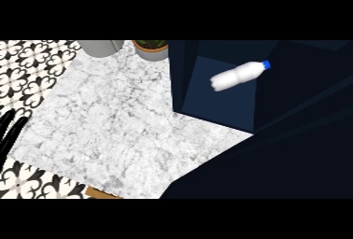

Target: Pick up the bottled water, place it into the cabinet and close the cabinet

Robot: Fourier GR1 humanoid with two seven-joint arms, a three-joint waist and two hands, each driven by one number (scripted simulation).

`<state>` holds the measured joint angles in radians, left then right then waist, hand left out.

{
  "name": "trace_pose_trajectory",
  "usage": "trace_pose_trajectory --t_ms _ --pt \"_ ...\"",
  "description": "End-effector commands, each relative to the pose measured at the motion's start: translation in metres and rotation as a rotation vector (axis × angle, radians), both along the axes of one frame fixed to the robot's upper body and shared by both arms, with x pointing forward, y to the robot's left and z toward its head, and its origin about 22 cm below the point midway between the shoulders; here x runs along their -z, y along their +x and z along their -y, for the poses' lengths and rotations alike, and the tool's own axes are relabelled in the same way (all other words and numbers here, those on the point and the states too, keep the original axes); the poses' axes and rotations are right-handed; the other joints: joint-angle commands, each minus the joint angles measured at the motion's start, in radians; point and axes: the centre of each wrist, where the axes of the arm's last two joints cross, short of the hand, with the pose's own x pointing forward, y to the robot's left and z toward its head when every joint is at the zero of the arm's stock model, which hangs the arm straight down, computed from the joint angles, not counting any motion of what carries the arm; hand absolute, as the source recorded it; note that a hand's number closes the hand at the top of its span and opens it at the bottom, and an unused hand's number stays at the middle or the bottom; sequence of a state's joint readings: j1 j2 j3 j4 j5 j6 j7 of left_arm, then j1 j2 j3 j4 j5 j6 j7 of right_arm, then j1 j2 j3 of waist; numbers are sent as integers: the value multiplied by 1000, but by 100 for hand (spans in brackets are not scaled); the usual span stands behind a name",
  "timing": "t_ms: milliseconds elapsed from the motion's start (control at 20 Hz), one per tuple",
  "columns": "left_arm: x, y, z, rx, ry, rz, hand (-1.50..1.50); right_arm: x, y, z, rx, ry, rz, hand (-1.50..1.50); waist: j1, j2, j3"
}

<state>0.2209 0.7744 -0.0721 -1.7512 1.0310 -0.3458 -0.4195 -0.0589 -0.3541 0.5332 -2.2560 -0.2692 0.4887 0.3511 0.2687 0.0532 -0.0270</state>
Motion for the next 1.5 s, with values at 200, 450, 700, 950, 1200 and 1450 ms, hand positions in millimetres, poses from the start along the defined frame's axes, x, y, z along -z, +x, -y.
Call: trace_pose_trajectory --t_ms 200,450,700,950,1200,1450 --pt "2 1 -4 -4 -4 -14 -150 -4 65 -30 178 -91 -58 150 -10 -5 9" --pt "4 3 -8 -4 -20 -20 -150 -14 103 -72 229 -103 -136 150 -21 -7 13" --pt "7 1 -12 -37 -25 -24 -150 -40 144 -105 382 -76 -130 150 -46 -15 19" --pt "12 -3 -18 -35 -21 -32 -150 -52 181 -109 604 -10 -135 150 -56 -11 21" --pt "20 -6 -16 -63 -43 -24 -150 -53 198 -118 676 24 -135 150 -76 -12 23" --pt "15 -5 -24 -78 -24 -27 -150 -57 204 -118 761 115 -188 -150 -84 -12 24"
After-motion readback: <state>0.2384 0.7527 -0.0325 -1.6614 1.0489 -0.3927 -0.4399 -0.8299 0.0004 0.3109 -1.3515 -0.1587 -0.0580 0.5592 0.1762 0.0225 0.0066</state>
